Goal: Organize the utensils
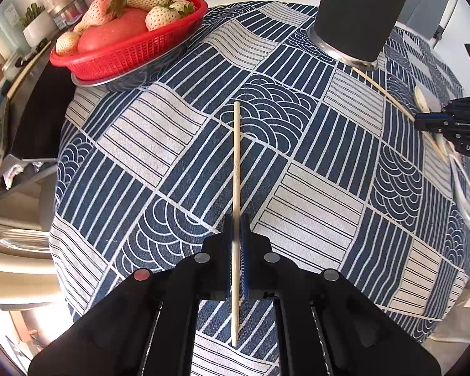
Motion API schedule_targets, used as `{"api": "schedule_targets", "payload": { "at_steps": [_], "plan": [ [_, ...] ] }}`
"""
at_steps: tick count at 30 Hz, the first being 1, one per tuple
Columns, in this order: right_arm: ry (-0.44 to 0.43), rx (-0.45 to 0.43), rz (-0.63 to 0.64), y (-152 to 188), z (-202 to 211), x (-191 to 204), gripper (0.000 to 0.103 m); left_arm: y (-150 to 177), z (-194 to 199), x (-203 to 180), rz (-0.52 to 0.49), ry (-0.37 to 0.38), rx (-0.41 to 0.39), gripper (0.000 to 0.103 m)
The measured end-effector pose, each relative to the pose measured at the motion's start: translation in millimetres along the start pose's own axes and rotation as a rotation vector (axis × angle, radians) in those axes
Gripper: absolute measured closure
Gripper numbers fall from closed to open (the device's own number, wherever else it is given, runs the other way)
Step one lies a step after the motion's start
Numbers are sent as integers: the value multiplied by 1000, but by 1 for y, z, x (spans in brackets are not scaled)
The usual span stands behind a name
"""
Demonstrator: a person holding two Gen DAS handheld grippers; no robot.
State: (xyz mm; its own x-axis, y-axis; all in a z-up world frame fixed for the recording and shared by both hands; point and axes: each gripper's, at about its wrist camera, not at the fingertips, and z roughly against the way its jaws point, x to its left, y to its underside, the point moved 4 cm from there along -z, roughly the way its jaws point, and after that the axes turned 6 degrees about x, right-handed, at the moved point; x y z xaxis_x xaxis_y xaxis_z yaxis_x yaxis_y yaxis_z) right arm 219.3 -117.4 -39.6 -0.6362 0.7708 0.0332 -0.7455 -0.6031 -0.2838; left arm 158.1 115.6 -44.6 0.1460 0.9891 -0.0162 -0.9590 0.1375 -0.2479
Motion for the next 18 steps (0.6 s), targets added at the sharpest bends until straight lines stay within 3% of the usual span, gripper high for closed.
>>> {"api": "schedule_targets", "payload": {
  "at_steps": [4,9,18],
  "plan": [
    [-60,-39,-25,0,14,-2,98,12,3,6,37,43,-9,98],
    [-109,-114,-70,-6,44,-6,98,18,13,6,27,20,-28,98],
    [-87,-282,-83,-17,108,-15,98,-1,61,9,23,-4,-164,98]
  ]
}}
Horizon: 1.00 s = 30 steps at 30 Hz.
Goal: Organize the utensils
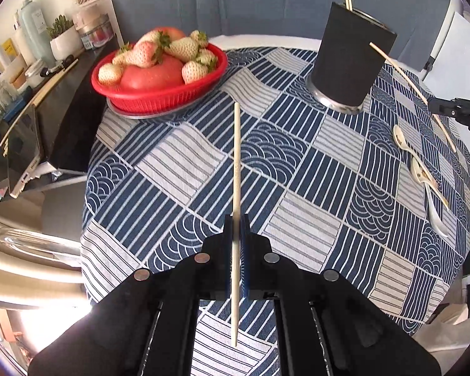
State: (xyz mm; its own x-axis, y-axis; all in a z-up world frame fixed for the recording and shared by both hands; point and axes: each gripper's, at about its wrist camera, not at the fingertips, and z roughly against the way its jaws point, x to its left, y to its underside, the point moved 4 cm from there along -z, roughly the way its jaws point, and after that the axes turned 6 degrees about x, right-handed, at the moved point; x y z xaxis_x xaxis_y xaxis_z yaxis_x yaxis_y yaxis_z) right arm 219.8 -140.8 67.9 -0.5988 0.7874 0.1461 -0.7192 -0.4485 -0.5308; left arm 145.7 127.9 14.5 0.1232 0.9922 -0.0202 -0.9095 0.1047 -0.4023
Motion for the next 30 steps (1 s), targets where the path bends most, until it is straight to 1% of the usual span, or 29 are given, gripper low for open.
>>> {"api": "schedule_targets", "payload": {
  "at_steps": [3,5,6,9,11,14,16,18,22,24,25,28,30],
  "plan": [
    [22,-63,12,-14,24,0,98,-18,17,0,-5,-4,-60,98],
    [-4,-103,-1,-21,39,-2,98,-31,30,-1,-12,-5,-108,98],
    [-3,-122,-7,-24,46,-3,98,-37,35,-3,-13,1,-129,98],
    [-22,-165,-29,-28,63,-5,98,-52,52,-8,-18,31,-188,98],
    [-19,-186,-33,-31,73,-8,99,-62,61,-12,-24,43,-222,98],
    [-12,-209,-55,-37,84,-14,100,-76,70,-18,-18,83,-260,98],
    [-29,-213,-70,-40,89,-16,103,-84,76,-23,-21,103,-291,98],
    [-12,-222,-82,-44,95,-20,103,-90,81,-30,-16,138,-318,98],
    [-22,-231,-85,-51,101,-20,103,-99,89,-46,-28,189,-361,98],
    [-11,-237,-69,-51,101,-19,102,-103,89,-53,-41,211,-371,98],
    [-9,-238,-68,-50,99,-20,102,-104,89,-57,-44,209,-375,98],
    [-26,-206,-99,-40,86,-31,102,-109,82,-64,-53,226,-364,98],
    [-31,-179,-114,-31,75,-40,99,-112,77,-68,-62,223,-354,98]
  ]
}}
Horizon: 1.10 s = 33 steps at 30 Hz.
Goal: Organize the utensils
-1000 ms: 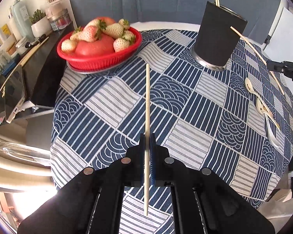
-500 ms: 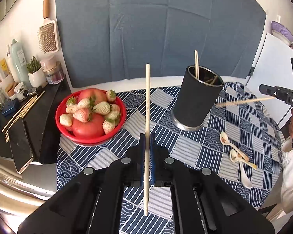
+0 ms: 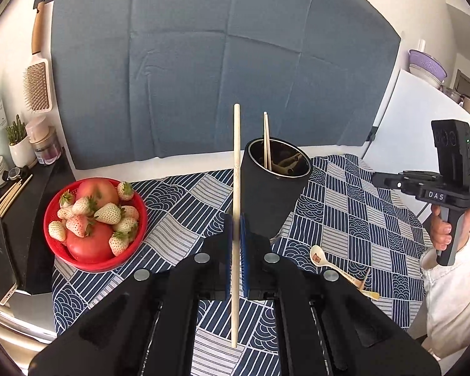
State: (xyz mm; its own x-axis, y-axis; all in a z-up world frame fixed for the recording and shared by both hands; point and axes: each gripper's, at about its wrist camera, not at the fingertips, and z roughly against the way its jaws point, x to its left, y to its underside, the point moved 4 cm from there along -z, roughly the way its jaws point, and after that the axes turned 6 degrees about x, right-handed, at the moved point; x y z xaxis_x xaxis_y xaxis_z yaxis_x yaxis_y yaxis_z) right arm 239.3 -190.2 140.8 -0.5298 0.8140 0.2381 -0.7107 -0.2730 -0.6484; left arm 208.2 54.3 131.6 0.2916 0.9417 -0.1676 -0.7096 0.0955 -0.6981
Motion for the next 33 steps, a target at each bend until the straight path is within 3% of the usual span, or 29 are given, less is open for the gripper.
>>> {"api": "schedule_targets", "payload": {
  "at_steps": [10,21,24,29,33],
  "plan": [
    [16,138,56,61,-38,-19,98,-5,-4,-15,1,23,-38,98],
    [24,292,85,131,-56,-35,96,10,-21,-32,34,24,-14,98],
    [31,309,99,146,-54,-35,81,15,-19,-39,35,28,-18,98],
    [36,323,168,166,-48,-24,80,27,-26,-47,44,31,3,98],
    [81,279,306,179,-39,-4,80,38,-31,-50,49,17,20,98]
  ]
}}
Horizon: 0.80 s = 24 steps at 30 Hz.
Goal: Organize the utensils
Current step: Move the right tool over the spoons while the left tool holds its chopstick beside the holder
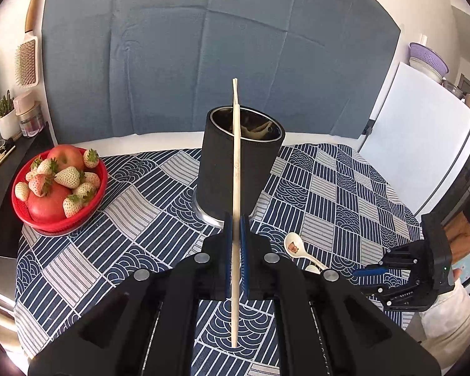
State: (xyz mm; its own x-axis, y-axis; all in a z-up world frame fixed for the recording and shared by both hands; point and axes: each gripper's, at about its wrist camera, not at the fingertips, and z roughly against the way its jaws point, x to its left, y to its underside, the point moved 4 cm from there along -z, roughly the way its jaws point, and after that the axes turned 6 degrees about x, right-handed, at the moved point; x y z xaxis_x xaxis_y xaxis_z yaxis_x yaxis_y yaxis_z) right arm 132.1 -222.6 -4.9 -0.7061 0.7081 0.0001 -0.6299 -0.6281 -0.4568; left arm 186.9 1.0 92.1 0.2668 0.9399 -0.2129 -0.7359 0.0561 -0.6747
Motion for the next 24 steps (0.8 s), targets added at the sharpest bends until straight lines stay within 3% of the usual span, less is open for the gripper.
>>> {"api": "schedule_targets", "payload": {
  "at_steps": [7,12,15,19,24],
  "plan": [
    [42,39,192,7,-7,31,80,9,2,3,8,-6,14,98],
    [67,59,183,9,-20,28,81,16,2,5,20,6,22,98],
    [64,77,206,10,-22,32,98,23,-3,6,20,10,37,98],
    [130,103,283,14,-26,40,98,29,-5,9,12,-1,49,98],
    [72,62,220,7,-15,36,98,30,-1,14,5,-15,51,98]
  ]
}}
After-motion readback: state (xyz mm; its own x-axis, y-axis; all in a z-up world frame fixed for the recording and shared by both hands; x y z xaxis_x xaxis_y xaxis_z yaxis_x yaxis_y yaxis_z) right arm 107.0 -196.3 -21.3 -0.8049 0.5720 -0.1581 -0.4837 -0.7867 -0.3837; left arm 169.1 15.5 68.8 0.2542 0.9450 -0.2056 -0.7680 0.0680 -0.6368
